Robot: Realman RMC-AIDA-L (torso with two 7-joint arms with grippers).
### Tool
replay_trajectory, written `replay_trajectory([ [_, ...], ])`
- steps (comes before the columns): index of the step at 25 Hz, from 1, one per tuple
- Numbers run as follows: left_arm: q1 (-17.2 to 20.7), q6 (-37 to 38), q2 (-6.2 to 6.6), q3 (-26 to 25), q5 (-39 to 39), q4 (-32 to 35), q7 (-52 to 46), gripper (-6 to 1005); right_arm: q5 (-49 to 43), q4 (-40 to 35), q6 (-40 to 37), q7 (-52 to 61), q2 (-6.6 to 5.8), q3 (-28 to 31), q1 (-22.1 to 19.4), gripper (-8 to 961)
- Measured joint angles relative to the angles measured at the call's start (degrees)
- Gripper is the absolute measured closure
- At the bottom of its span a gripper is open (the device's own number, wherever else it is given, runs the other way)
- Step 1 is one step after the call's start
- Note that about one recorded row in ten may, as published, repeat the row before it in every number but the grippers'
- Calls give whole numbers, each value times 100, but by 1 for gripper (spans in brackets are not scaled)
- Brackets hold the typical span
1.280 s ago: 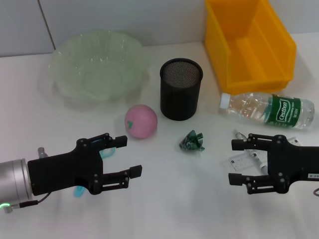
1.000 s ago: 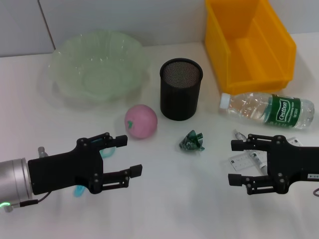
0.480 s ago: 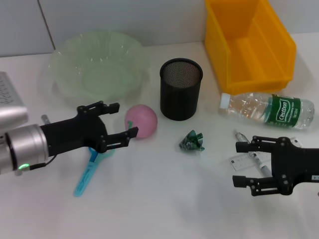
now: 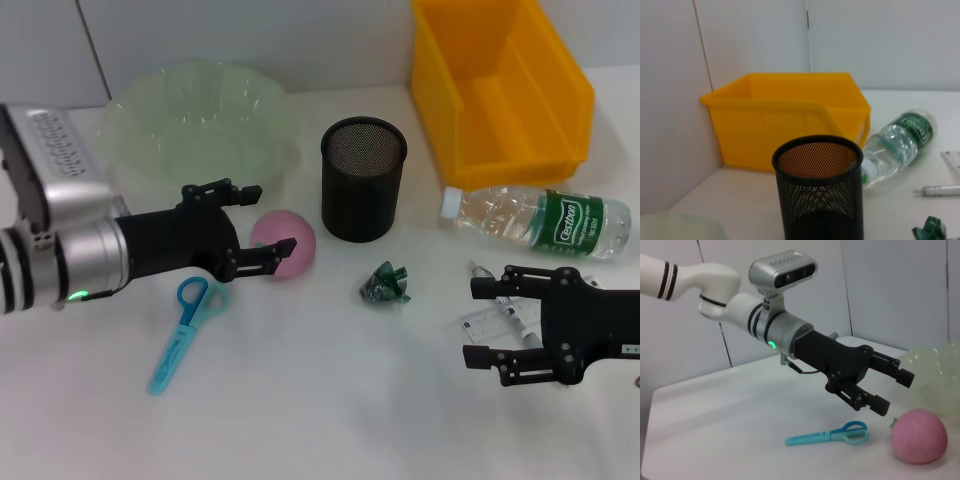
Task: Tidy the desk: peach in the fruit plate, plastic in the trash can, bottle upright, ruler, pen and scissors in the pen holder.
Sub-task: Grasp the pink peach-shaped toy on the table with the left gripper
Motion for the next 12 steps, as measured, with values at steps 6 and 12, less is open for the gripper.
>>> replay_trajectory([
  [6,-220,-497,20,372,133,-16,-305,219,-11,53,192,-5,3,-38,31,119],
  [12,-431,-1021,6,659,652,-36,-942,224,-74,75,259,-17,11,-150,139,120],
])
